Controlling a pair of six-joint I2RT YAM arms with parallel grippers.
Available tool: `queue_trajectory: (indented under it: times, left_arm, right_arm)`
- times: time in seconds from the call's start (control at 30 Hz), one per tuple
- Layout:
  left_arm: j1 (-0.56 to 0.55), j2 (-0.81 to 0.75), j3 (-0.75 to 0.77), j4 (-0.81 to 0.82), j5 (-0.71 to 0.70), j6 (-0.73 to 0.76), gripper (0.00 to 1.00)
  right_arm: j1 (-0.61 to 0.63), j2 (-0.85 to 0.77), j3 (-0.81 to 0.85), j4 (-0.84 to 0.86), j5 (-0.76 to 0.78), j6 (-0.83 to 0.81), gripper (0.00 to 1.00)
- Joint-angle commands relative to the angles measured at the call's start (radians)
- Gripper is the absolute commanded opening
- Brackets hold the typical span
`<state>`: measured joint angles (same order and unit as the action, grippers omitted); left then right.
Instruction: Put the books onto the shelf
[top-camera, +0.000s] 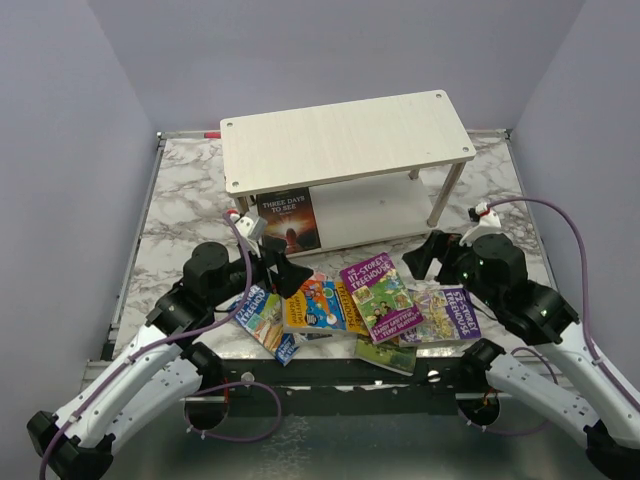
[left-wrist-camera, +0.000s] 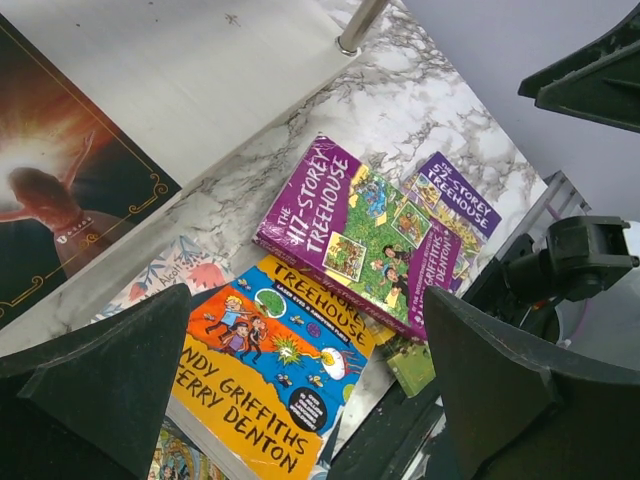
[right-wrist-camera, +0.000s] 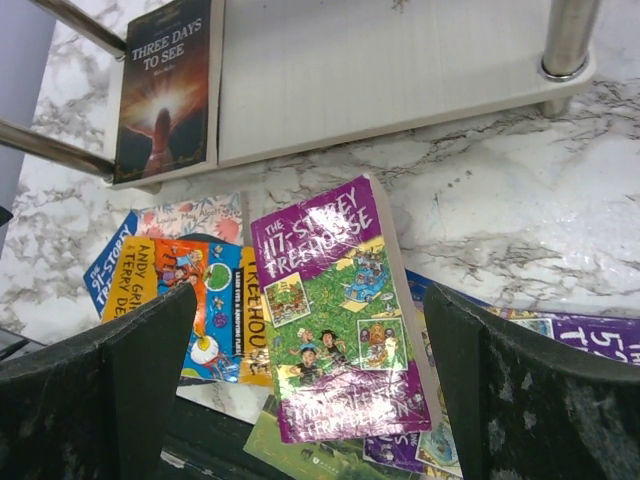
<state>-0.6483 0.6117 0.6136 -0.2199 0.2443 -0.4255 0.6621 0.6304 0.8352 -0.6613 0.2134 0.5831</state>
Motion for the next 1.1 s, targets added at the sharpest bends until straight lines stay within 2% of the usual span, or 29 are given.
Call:
queue_trajectory:
  times: [0.0, 0.17, 0.47, 0.7, 0.83, 1.07]
  left_arm:
    - [0.000, 0.010, -0.006, 0.008, -0.009, -0.005, 0.99]
    - [0.000, 0.020, -0.004, 0.007, -0.007, -0.004, 0.99]
    - [0.000, 0.007, -0.009, 0.007, 0.004, -0.007, 0.99]
    - [0.000, 0.003, -0.015, 0.007, 0.013, -0.005, 0.99]
    - [0.000, 0.027, -0.009, 0.003, 0.033, -0.002, 0.99]
    - [-0.001, 0.010, -0.015, 0.002, 0.028, -0.003, 0.99]
  right_arm:
    - [0.005, 0.008, 0.055, -0.118, 0.057, 0.006, 1.00]
    - [0.004, 0.007, 0.058, -0.161, 0.067, 0.016, 1.00]
    - [0.005, 0.117, -0.002, -0.200, 0.053, 0.103, 0.97]
    - [0.005, 0.189, -0.099, -0.101, 0.016, 0.188, 0.94]
    - [0.004, 0.263, -0.150, 0.023, 0.005, 0.192, 0.94]
    - [0.001, 0.388, -0.211, 0.208, -0.025, 0.119, 0.92]
